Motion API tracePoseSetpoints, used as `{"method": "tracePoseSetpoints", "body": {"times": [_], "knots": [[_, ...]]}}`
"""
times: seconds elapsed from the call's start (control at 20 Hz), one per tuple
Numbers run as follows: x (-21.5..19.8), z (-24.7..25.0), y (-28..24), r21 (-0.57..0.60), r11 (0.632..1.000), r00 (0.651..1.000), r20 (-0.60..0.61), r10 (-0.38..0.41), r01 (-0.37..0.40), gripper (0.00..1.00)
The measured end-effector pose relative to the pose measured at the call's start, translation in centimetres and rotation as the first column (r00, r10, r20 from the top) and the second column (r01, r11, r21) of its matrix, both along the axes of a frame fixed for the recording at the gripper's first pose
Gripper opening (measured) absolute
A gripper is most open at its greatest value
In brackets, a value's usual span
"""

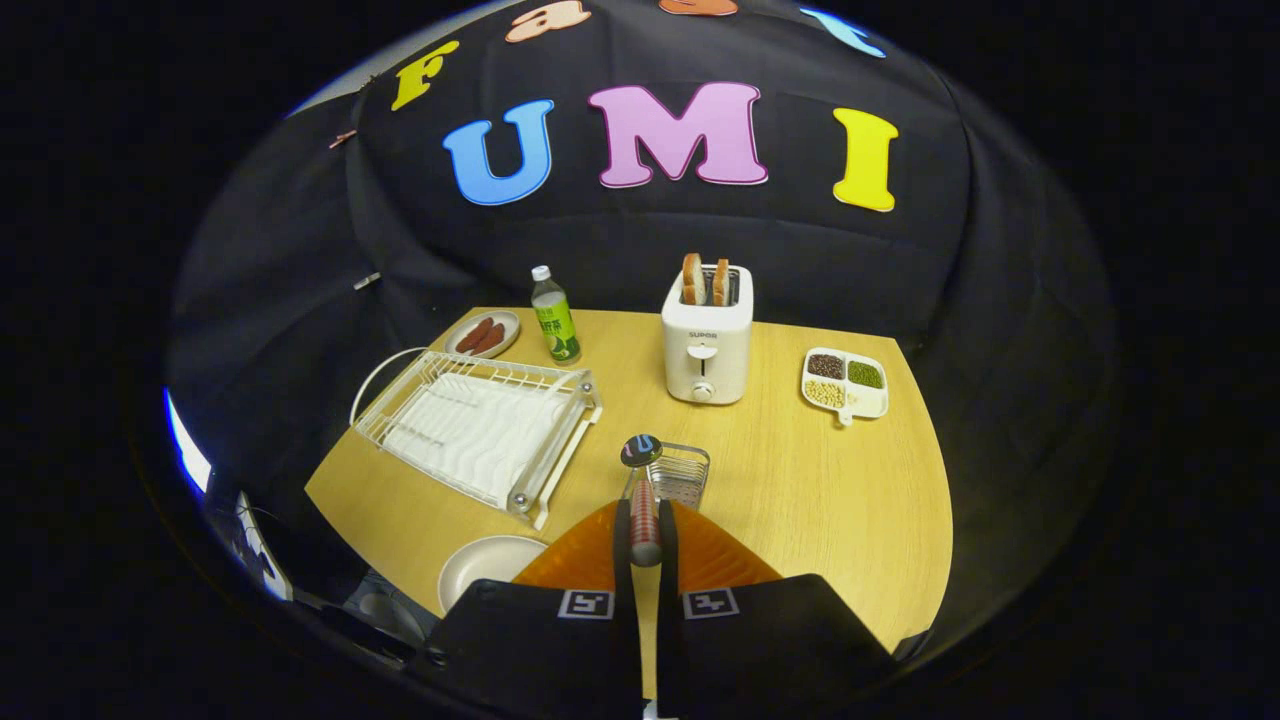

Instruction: Take the plate from the dish rack, then take the spoon from the basket and place it into the plate.

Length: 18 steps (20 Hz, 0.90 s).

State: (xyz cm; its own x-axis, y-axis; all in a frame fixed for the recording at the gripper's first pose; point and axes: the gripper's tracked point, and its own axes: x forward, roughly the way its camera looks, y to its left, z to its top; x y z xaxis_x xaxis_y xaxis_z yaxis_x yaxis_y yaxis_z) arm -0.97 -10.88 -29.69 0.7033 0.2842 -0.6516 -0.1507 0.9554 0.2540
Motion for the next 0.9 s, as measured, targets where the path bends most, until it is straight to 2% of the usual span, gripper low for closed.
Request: {"method": "tracePoseSetpoints", "body": {"times": [0.2, 0.4, 0.6, 0.9], "knots": [[-3.7, 1.6, 3.5, 0.064, 0.995, 0.997, -0.021, 0.076, -0.075, 0.10], [-7.0, 0.5, 6.4, 0.085, 0.988, 0.989, -0.063, 0.131, -0.125, 0.10], [-9.7, -2.3, 9.8, 0.135, 0.981, 0.979, -0.130, 0.155, -0.137, 0.10], [-11.4, -6.5, 13.2, 0.161, 0.977, 0.967, -0.193, 0.168, -0.137, 0.10]]}}
